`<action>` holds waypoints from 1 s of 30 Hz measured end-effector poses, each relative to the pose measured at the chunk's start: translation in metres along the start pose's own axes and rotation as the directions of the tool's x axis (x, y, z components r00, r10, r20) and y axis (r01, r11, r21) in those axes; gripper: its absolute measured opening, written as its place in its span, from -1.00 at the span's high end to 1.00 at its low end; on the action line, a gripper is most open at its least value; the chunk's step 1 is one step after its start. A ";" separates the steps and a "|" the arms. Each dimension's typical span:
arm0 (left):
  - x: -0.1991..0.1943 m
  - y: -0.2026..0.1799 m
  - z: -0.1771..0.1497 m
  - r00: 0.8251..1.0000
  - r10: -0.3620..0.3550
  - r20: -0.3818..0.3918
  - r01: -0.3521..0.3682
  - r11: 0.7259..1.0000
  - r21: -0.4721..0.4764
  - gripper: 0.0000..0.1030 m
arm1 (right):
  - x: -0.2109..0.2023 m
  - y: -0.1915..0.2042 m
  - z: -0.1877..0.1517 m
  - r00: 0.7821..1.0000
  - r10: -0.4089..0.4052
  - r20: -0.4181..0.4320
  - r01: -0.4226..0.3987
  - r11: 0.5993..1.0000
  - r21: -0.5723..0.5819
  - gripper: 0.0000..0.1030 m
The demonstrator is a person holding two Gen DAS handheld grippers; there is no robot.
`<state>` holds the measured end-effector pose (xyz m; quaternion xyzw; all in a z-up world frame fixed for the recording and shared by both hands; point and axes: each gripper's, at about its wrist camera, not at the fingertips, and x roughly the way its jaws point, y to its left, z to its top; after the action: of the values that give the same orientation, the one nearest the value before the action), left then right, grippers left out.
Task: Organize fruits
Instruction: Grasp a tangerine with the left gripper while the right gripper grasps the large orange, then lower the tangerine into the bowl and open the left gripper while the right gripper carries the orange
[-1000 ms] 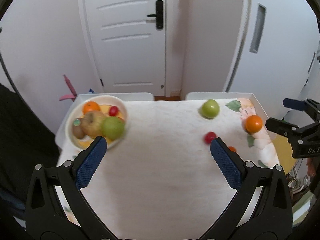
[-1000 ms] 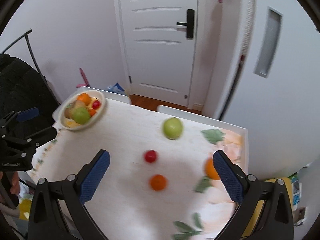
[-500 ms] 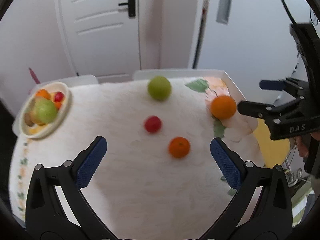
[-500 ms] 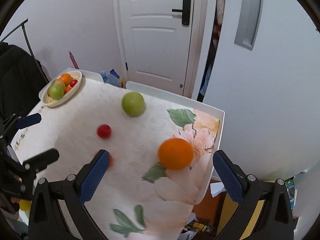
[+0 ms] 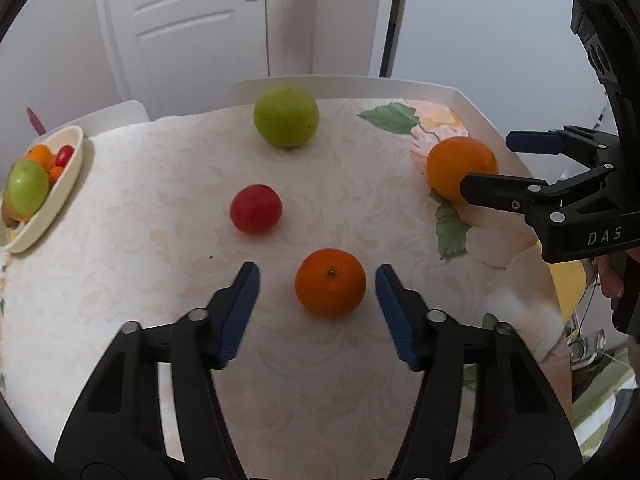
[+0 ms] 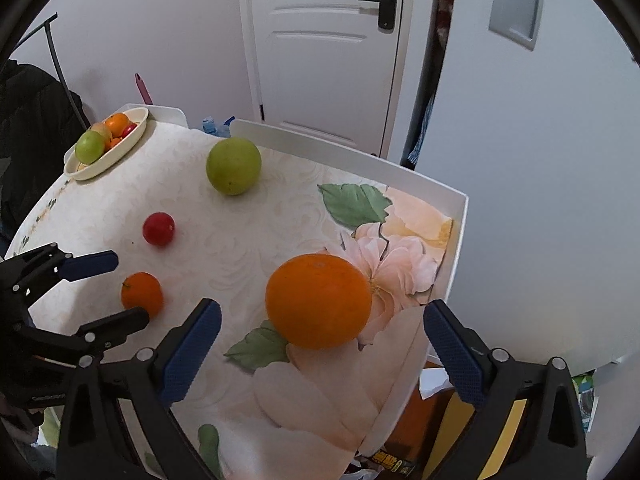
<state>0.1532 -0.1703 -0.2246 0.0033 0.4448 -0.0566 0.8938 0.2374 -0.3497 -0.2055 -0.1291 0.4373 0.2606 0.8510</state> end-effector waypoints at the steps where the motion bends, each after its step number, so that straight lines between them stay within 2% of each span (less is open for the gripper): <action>1: 0.002 -0.001 0.000 1.000 -0.003 -0.005 0.003 1.000 0.003 -0.13 | 0.002 -0.001 0.000 1.000 0.006 -0.003 -0.006 1.000 -0.001 -0.89; 3: 0.005 -0.002 0.000 1.000 -0.007 -0.010 0.007 1.000 0.010 -0.10 | 0.006 -0.001 0.000 1.000 0.011 -0.012 -0.011 1.000 -0.007 -0.81; 5: 0.008 -0.004 -0.001 1.000 -0.012 -0.021 0.013 1.000 0.017 0.19 | 0.010 -0.003 0.000 1.000 0.015 -0.022 -0.015 1.000 -0.014 -0.69; 13: 0.011 -0.007 0.001 1.000 -0.005 -0.027 0.006 1.000 0.014 0.19 | 0.020 -0.001 0.000 0.998 0.029 -0.048 -0.031 0.999 -0.033 -0.49; 19: 0.011 -0.007 0.000 1.000 -0.003 -0.027 0.003 1.000 0.013 0.20 | 0.025 0.000 -0.001 0.998 0.037 -0.053 -0.038 0.999 -0.035 -0.46; 30: 0.006 -0.002 -0.002 1.000 0.009 -0.024 -0.010 1.000 -0.005 0.20 | 0.032 0.002 -0.003 0.998 0.028 -0.060 -0.029 0.999 -0.022 -0.15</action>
<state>0.1549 -0.1730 -0.2311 0.0036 0.4556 -0.0511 0.8887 0.2496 -0.3392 -0.2330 -0.1406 0.4614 0.2737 0.8321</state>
